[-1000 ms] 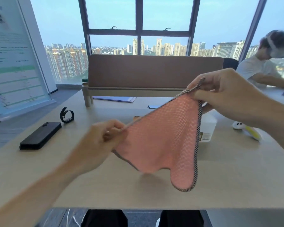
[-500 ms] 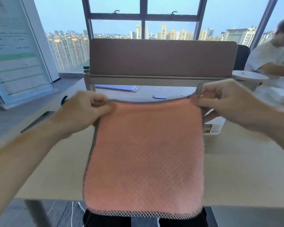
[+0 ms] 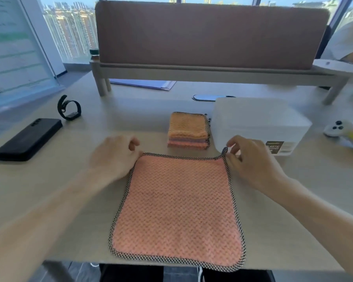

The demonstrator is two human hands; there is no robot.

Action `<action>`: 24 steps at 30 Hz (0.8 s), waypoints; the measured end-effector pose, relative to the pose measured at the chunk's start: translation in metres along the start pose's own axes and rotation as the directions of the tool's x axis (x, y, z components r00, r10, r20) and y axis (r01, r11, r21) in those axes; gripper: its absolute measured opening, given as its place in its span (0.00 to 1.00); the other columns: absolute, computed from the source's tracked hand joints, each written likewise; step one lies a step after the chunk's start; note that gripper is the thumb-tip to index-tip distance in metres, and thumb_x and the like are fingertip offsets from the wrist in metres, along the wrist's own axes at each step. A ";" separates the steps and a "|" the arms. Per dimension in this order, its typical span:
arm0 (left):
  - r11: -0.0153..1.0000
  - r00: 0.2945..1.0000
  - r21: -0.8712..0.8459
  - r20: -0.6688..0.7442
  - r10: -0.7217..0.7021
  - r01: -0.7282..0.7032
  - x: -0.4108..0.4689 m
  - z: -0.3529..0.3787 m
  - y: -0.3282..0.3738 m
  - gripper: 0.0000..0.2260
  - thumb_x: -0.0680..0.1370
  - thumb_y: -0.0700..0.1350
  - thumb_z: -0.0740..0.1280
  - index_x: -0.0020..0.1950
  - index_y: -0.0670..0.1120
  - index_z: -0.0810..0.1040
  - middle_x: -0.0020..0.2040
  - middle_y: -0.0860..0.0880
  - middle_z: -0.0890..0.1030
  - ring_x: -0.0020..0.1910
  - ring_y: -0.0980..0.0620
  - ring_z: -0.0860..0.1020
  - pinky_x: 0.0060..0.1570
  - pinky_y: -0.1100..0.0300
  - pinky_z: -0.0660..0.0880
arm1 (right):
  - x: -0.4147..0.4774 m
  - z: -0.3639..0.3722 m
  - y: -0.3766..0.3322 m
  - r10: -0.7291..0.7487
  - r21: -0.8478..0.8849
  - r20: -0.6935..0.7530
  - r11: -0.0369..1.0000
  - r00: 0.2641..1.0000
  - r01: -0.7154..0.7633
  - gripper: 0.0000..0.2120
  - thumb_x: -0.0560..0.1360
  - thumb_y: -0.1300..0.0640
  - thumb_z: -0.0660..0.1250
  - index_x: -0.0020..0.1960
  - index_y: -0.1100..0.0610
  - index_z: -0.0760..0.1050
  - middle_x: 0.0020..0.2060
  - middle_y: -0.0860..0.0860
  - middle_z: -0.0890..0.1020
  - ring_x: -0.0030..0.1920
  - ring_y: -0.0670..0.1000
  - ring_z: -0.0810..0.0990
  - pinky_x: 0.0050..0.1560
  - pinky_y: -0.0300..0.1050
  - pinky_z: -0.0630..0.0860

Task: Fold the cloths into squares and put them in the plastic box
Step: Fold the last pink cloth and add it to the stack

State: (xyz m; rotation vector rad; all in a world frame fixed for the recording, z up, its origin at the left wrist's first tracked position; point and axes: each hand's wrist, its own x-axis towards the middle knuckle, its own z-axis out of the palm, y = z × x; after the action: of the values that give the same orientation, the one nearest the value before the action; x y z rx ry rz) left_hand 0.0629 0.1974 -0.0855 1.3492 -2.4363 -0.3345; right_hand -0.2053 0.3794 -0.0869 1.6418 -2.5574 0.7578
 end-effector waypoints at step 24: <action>0.930 0.896 0.142 0.349 0.273 -0.339 -0.032 0.033 0.004 0.39 0.75 0.75 0.41 0.83 0.60 0.42 0.84 0.54 0.44 0.82 0.56 0.40 0.81 0.52 0.40 | -0.033 0.037 -0.037 -0.102 -0.198 0.397 0.961 0.912 0.194 0.46 0.74 0.24 0.40 0.83 0.50 0.38 0.83 0.48 0.42 0.81 0.48 0.39 0.76 0.45 0.35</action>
State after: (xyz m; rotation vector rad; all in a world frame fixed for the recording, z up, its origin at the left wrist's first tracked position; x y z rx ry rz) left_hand 0.0627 0.2281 -0.1202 1.0148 -2.9774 -0.2511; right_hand -0.1500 0.3804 -0.1133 2.0393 -2.5809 0.1195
